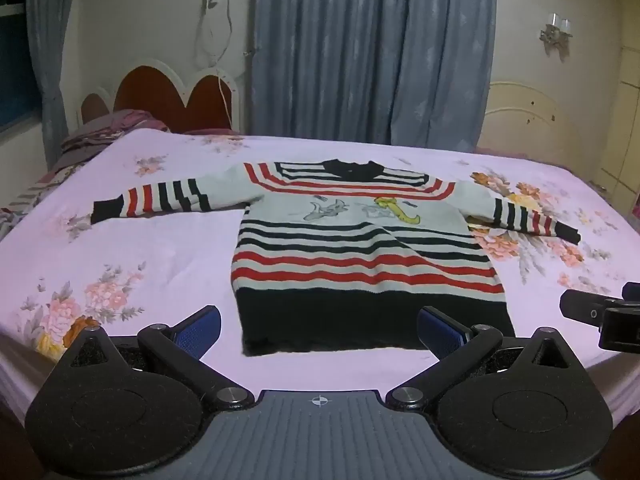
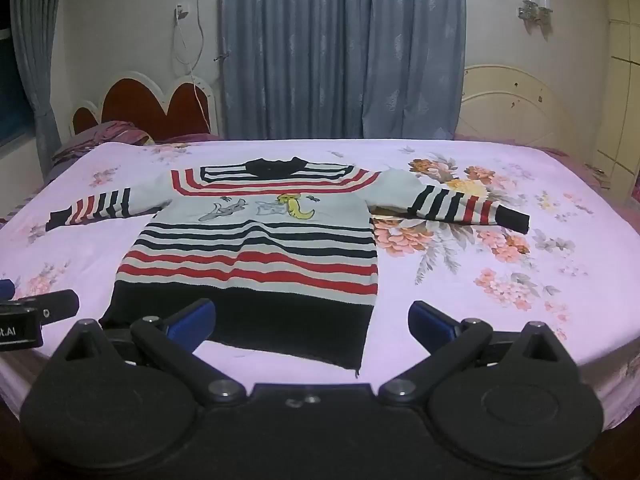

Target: Fold small clothes

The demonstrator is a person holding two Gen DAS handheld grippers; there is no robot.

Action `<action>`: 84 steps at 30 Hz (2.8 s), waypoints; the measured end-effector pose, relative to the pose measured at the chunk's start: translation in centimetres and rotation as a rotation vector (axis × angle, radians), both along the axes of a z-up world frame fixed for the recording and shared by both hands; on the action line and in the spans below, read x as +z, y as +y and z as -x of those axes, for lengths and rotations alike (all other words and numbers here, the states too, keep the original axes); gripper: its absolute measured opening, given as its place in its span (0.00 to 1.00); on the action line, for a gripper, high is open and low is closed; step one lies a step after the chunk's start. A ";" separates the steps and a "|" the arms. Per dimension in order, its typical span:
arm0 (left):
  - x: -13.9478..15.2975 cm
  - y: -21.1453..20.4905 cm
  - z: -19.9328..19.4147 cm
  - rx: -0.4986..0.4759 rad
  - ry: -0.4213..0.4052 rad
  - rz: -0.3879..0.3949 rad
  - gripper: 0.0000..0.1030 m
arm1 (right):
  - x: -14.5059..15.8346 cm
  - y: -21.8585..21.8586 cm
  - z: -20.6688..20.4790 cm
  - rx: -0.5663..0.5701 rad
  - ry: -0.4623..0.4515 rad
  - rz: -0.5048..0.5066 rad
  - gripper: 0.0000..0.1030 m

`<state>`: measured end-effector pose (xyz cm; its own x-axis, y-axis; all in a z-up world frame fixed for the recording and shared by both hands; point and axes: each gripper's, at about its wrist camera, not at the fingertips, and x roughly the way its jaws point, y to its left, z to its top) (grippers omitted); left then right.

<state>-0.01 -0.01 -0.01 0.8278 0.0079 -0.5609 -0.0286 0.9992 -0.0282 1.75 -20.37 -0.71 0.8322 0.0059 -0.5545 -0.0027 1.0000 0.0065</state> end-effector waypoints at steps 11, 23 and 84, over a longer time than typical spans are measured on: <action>0.3 0.1 0.1 0.003 0.000 0.004 1.00 | 0.1 -0.1 0.0 0.002 -0.005 -0.005 0.99; 0.6 0.2 0.2 0.004 -0.002 -0.002 1.00 | 0.3 -0.1 -0.1 0.001 -0.006 -0.003 0.99; 0.8 0.8 0.0 0.008 -0.008 -0.003 1.00 | 1.0 0.1 -0.2 0.010 -0.020 -0.002 0.99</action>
<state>0.03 0.75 0.77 0.8321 0.0161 -0.5543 -0.0362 0.9990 -0.0254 1.95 -20.28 0.30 0.8429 0.0149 -0.5379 -0.0124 0.9999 0.0082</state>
